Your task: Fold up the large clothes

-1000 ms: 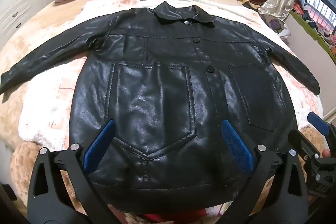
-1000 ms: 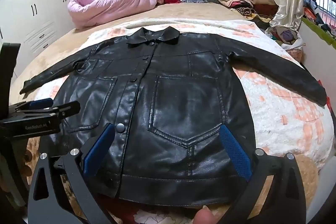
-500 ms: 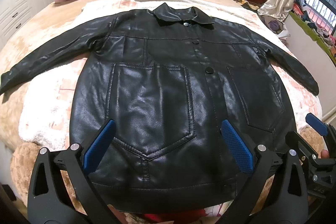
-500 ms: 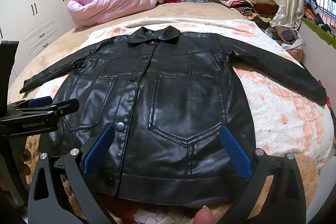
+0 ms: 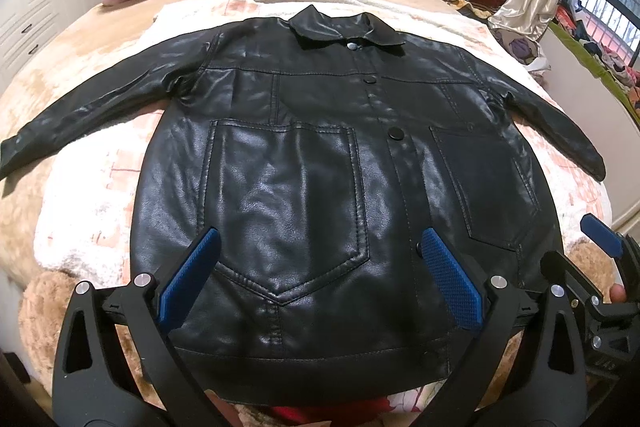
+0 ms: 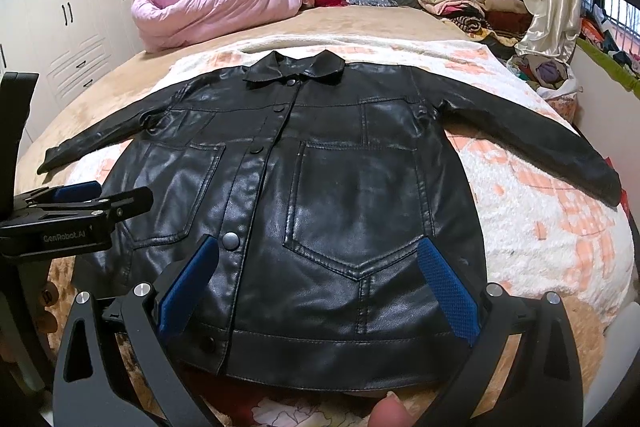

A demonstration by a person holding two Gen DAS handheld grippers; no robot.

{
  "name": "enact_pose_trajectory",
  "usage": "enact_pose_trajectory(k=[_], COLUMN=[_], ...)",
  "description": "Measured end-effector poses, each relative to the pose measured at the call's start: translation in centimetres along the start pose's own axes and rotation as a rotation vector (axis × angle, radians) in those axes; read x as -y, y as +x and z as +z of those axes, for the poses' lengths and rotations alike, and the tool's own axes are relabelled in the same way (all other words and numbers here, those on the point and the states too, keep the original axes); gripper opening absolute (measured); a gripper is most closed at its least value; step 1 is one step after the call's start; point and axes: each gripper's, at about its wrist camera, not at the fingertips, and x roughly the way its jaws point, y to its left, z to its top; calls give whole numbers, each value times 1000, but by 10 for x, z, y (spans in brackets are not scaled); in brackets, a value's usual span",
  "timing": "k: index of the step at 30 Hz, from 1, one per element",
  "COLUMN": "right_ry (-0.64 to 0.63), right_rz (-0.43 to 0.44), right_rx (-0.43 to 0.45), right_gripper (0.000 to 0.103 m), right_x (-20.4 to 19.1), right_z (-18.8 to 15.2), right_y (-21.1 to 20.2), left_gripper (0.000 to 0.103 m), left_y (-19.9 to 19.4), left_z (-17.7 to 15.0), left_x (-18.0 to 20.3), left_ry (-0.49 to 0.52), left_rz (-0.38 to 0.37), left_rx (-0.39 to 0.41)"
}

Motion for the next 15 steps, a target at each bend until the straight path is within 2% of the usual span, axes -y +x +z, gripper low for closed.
enact_pose_trajectory(k=[15], right_ry=[-5], right_rz=[-3], right_rx=[5], right_gripper=[99], right_x=[0], right_z=[1], right_y=[-1], left_gripper=[94], left_y=[-1], left_z=[0], left_x=[1], left_ry=[-1], left_rz=[-2], left_rx=[1])
